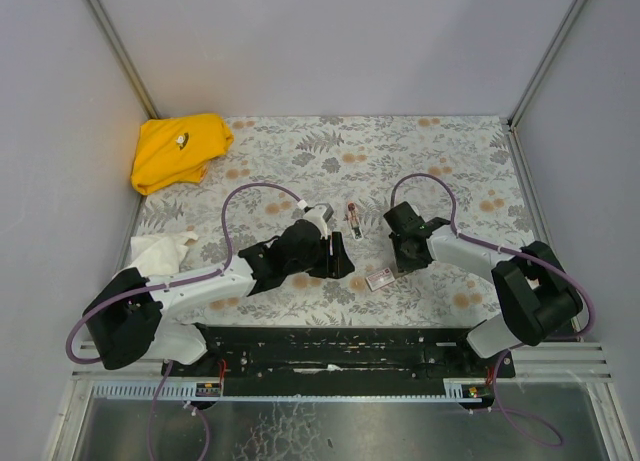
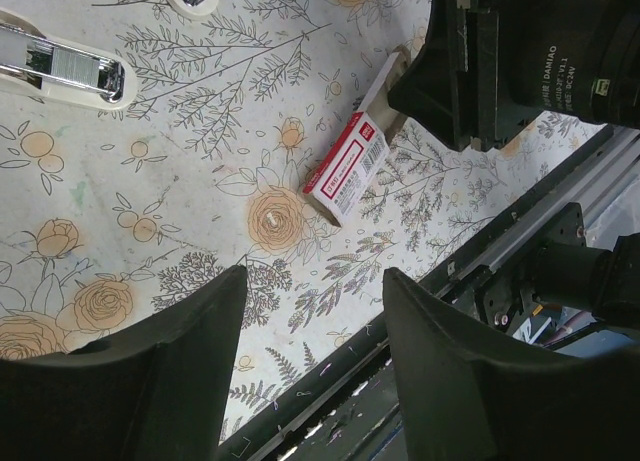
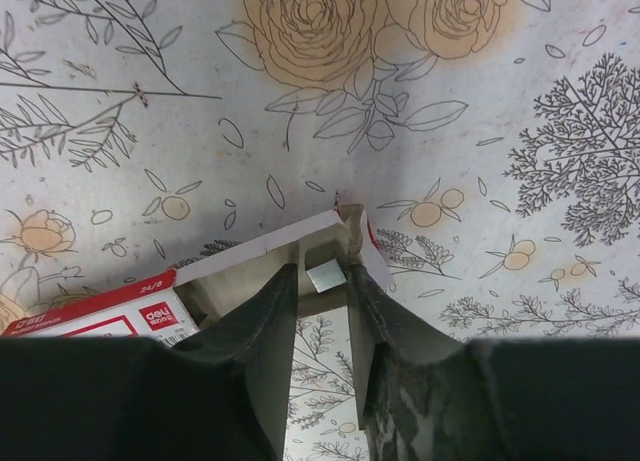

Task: Load the staples into the stapler

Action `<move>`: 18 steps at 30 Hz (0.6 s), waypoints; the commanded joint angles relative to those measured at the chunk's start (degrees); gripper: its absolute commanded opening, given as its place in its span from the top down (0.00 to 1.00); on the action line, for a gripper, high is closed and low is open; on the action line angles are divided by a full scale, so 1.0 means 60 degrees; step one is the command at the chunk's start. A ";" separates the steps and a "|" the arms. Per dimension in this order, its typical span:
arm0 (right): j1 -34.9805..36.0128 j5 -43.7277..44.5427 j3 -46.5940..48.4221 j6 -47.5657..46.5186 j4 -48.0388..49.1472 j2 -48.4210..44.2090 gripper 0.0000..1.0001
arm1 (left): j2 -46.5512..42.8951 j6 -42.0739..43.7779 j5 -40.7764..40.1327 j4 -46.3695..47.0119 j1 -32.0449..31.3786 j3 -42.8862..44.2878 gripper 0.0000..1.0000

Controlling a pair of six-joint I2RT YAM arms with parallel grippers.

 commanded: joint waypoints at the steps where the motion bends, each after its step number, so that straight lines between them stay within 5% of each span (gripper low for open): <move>1: 0.0070 -0.0177 0.0049 -0.0045 0.0395 0.0186 0.69 | -0.0299 -0.0078 -0.0251 0.0296 -0.0004 -0.0107 0.44; 18: 0.0070 -0.0661 0.0982 0.0069 -0.0523 -0.1150 0.77 | -0.1632 0.0230 -0.0782 -0.0552 0.0474 -0.0172 0.45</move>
